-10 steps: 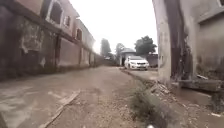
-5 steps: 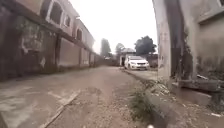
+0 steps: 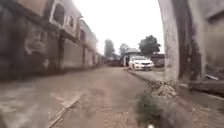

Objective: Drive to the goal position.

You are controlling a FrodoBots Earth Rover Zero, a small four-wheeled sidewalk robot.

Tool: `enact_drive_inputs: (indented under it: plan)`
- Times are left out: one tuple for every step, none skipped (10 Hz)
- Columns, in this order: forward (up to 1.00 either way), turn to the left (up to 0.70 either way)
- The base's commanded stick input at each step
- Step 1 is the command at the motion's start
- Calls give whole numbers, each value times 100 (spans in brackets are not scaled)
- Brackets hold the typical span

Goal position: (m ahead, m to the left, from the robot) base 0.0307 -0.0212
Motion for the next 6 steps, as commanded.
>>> enact_drive_inputs:
  plan:
    - [100, 0]
    - [100, 0]
    - [100, 0]
    - [100, 0]
    - [100, 0]
    - [100, 0]
